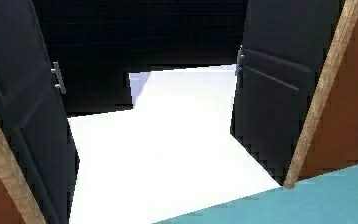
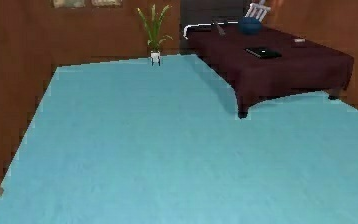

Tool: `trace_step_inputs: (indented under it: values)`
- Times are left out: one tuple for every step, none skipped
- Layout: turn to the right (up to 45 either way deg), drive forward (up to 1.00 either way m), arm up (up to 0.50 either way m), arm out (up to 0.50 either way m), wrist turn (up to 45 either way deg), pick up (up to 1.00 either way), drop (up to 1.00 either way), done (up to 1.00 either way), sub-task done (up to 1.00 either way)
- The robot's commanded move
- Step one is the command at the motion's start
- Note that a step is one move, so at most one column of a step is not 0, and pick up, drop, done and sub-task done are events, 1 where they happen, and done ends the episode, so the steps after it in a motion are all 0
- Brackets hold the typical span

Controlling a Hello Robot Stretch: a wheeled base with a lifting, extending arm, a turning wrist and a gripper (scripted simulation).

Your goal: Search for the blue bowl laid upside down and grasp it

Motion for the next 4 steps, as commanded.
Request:
trace_step_inputs:
  values:
    - [-3.0,0.00,0.00,0.00,0.0,0.00,0.00,0.00,0.00]
    - [0.0,1.00,0.00,0.00,0.0,0.00,0.00,0.00,0.00]
    - [0.0,0.70,0.00,0.00,0.0,0.00,0.00,0.00,0.00]
    - [-33.0,0.00,0.00,0.00,0.0,0.00,0.00,0.00,0.00]
